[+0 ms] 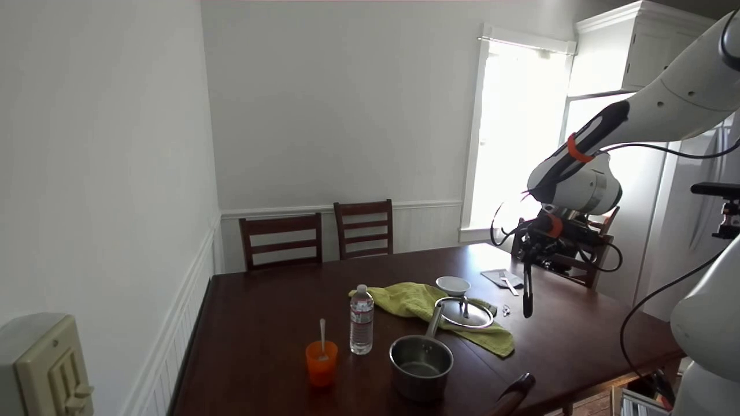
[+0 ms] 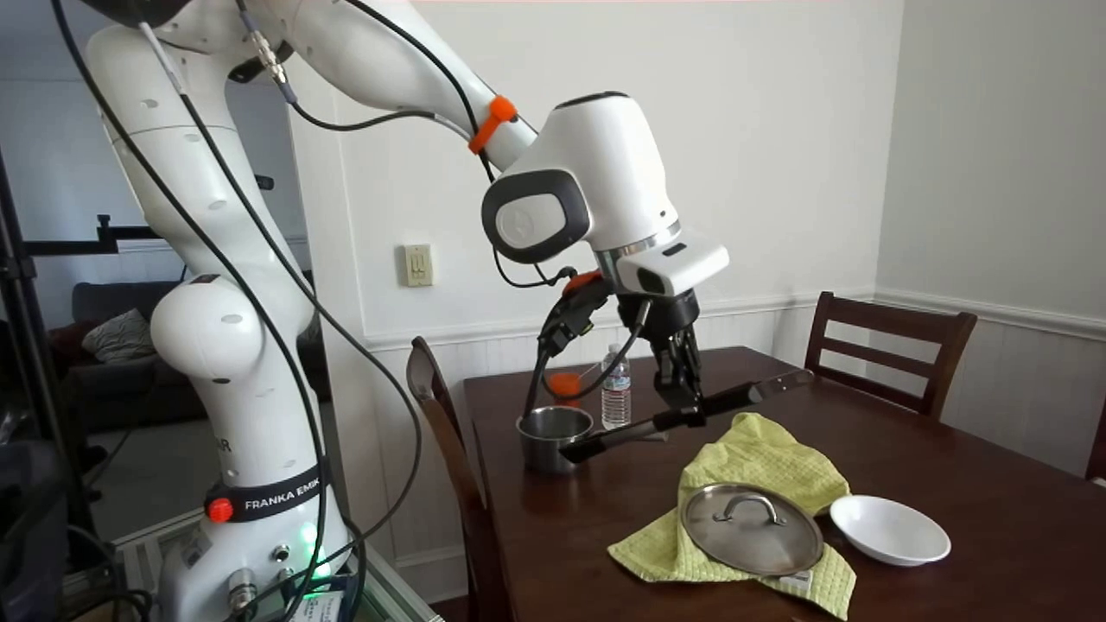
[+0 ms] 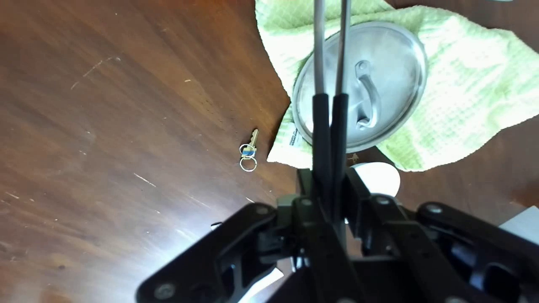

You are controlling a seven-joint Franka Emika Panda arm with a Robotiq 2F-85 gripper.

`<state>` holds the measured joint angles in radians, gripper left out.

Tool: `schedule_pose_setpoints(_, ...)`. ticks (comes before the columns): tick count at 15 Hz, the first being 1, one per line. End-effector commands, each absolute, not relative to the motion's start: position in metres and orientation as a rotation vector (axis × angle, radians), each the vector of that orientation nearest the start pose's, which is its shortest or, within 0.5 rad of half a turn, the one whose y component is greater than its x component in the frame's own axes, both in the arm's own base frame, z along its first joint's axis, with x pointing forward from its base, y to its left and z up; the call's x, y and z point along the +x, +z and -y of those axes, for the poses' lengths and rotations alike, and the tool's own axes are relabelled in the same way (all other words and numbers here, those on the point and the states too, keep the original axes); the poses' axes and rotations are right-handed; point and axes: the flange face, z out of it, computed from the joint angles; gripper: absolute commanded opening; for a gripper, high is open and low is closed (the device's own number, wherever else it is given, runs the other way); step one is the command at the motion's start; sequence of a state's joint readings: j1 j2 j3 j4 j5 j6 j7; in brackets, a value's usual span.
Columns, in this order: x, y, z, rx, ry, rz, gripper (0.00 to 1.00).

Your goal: Put the tongs in the silver pot

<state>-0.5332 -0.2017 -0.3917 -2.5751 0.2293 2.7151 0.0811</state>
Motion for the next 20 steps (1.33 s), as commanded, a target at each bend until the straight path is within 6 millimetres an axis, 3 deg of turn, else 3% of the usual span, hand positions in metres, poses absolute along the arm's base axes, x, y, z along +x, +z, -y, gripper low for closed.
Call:
schedule_pose_setpoints(1,0.271,0.361,0.372,-2.496,-0.570,-1.718,0.05)
schedule_pose_setpoints(3,0.304,0.352,0.367,-2.523,-0.532,-1.728,0.05)
schedule_pose_setpoints(6,0.373,0.356,0.335,-2.524,-0.513,-1.697,0.05)
schedule_pose_setpoints(8,0.418,0.355,0.297,-2.602,-0.472,-1.618,0.05)
schedule_pose_setpoints(11,0.459,0.341,0.239,-2.801,-0.447,-1.477,0.05)
schedule_pose_setpoints(13,0.476,0.336,0.212,-2.924,-0.437,-1.397,0.05)
schedule_pose_setpoints(14,0.475,0.341,0.206,-2.994,-0.412,-1.326,0.05)
schedule_pose_setpoints(15,0.469,0.331,0.207,-2.905,-0.428,-1.364,0.20)
schedule_pose_setpoints(17,0.474,0.331,0.198,-2.964,-0.406,-1.315,0.20)
schedule_pose_setpoints(18,0.475,0.332,0.199,-2.970,-0.407,-1.312,0.05)
schedule_pose_setpoints(20,0.483,0.328,0.191,-2.890,-0.445,-1.395,0.05)
